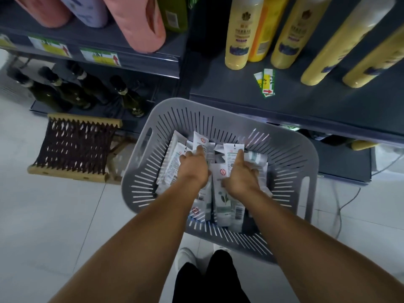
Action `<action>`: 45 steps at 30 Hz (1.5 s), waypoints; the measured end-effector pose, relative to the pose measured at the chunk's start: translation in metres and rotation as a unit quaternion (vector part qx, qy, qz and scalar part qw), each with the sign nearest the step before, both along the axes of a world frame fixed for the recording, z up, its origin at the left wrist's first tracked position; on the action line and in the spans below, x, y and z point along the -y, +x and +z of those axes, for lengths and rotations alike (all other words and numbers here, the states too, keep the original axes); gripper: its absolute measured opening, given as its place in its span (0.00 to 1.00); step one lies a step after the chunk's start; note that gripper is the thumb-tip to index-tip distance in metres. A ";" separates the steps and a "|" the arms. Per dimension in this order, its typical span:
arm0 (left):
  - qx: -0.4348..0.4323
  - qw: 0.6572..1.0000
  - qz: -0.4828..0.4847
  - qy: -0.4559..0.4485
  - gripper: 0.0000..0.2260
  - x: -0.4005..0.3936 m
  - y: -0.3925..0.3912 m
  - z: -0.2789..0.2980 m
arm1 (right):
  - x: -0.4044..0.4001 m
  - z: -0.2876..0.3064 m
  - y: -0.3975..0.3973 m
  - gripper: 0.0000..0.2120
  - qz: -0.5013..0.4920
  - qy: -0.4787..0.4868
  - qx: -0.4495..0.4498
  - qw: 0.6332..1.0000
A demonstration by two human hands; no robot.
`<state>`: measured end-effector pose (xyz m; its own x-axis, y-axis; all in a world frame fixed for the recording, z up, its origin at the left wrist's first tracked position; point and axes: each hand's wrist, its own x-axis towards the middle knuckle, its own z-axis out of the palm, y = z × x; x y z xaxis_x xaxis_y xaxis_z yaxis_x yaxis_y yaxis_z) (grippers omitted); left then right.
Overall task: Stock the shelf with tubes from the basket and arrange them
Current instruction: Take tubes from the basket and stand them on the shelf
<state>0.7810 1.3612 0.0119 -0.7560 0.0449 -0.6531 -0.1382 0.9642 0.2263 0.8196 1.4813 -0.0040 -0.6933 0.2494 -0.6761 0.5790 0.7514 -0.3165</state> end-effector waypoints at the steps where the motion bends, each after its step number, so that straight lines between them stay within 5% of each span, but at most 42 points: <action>1: 0.002 1.000 0.014 -0.011 0.36 -0.001 0.000 0.001 | 0.000 0.000 0.000 0.49 -0.009 0.003 -0.001 1.000; 3: 0.004 0.999 0.024 -0.038 0.37 -0.002 0.001 0.003 | 0.000 0.002 0.001 0.49 -0.026 0.009 -0.007 1.000; 7: -0.010 0.998 0.033 -0.058 0.22 0.000 0.012 0.005 | 0.005 0.004 0.006 0.45 -0.008 0.013 -0.014 1.000; 13: -0.033 0.994 0.107 0.006 0.25 0.005 0.030 0.003 | 0.010 0.009 0.017 0.30 -0.035 -0.005 -0.050 0.998; 17: -0.017 0.982 0.167 0.093 0.16 0.019 0.035 0.019 | 0.008 0.032 0.023 0.25 -0.090 -0.035 -0.081 0.992; 20: -0.015 0.953 0.208 0.218 0.09 0.026 0.037 0.054 | 0.007 0.070 0.026 0.25 -0.127 -0.092 -0.131 0.979; 27: -0.029 0.882 0.199 0.426 0.23 0.020 0.035 0.158 | 0.005 0.187 0.030 0.28 -0.180 -0.170 -0.295 0.923; 38: -0.184 0.823 0.075 0.532 0.20 -0.027 0.002 0.330 | -0.032 0.349 0.021 0.26 -0.168 -0.179 -0.497 0.832; 45: -0.232 0.792 0.021 0.564 0.20 -0.069 -0.030 0.405 | -0.072 0.421 -0.010 0.28 -0.148 -0.126 -0.559 0.806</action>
<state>0.7511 1.4306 0.4173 -0.9195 0.3701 0.1327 0.1848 0.1090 0.9767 0.8099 1.5535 0.4170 -0.8398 0.4681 0.2749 -0.0316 0.4634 -0.8856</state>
